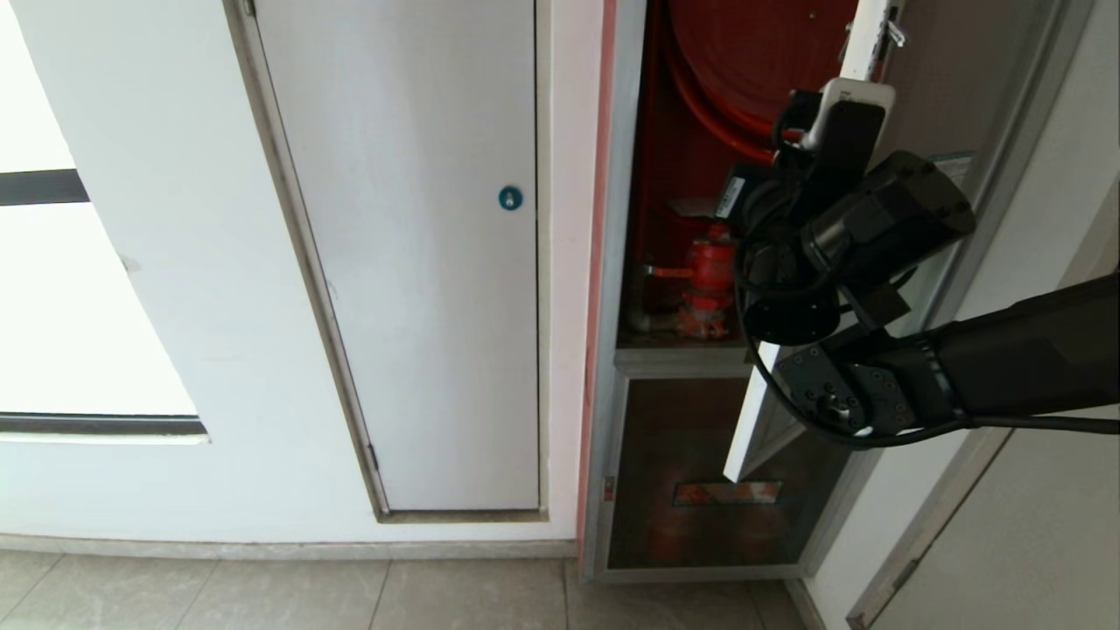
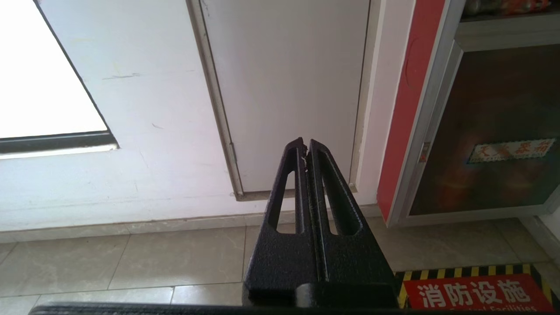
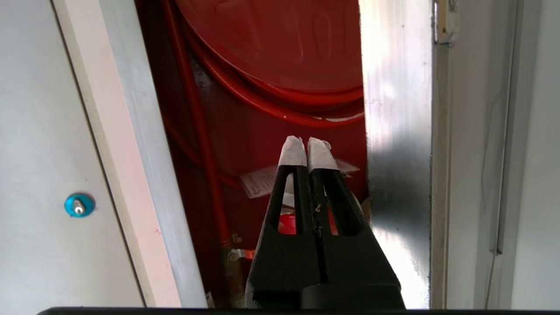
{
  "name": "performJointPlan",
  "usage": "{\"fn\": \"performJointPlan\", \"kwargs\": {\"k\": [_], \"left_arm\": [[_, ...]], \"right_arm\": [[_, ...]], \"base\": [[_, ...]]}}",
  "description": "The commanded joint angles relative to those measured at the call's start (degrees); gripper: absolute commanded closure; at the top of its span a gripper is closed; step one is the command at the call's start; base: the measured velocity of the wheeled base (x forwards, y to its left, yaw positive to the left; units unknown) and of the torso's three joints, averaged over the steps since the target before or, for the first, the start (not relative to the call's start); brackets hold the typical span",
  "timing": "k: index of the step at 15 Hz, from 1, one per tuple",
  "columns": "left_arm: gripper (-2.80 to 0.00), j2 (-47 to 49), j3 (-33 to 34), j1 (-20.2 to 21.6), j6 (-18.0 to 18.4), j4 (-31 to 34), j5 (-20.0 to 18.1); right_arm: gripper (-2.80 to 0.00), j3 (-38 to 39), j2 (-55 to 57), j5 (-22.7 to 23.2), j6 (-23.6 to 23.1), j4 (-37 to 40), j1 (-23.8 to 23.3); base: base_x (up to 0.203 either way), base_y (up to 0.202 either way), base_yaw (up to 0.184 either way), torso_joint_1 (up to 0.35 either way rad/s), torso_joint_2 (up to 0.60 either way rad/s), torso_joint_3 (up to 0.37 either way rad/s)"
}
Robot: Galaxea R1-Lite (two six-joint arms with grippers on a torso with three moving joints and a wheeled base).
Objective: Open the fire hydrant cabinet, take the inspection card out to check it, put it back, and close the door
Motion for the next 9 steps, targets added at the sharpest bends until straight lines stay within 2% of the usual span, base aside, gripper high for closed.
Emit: {"fn": "performJointPlan", "kwargs": {"k": [1, 9], "left_arm": [[0.00, 0.00, 0.70, 0.01, -0.03, -0.05, 0.00], [0.00, 0.00, 0.70, 0.01, -0.03, -0.05, 0.00]], "right_arm": [[0.00, -0.47, -0.05, -0.11, -0.12, -0.49, -0.43], [0.00, -0.01, -1.26, -0.21, 0.05, -1.28, -2.95]], "base": [[0.000, 0.000, 0.000, 0.000, 0.00, 0.000], [0.000, 0.000, 0.000, 0.000, 0.00, 0.000]]}}
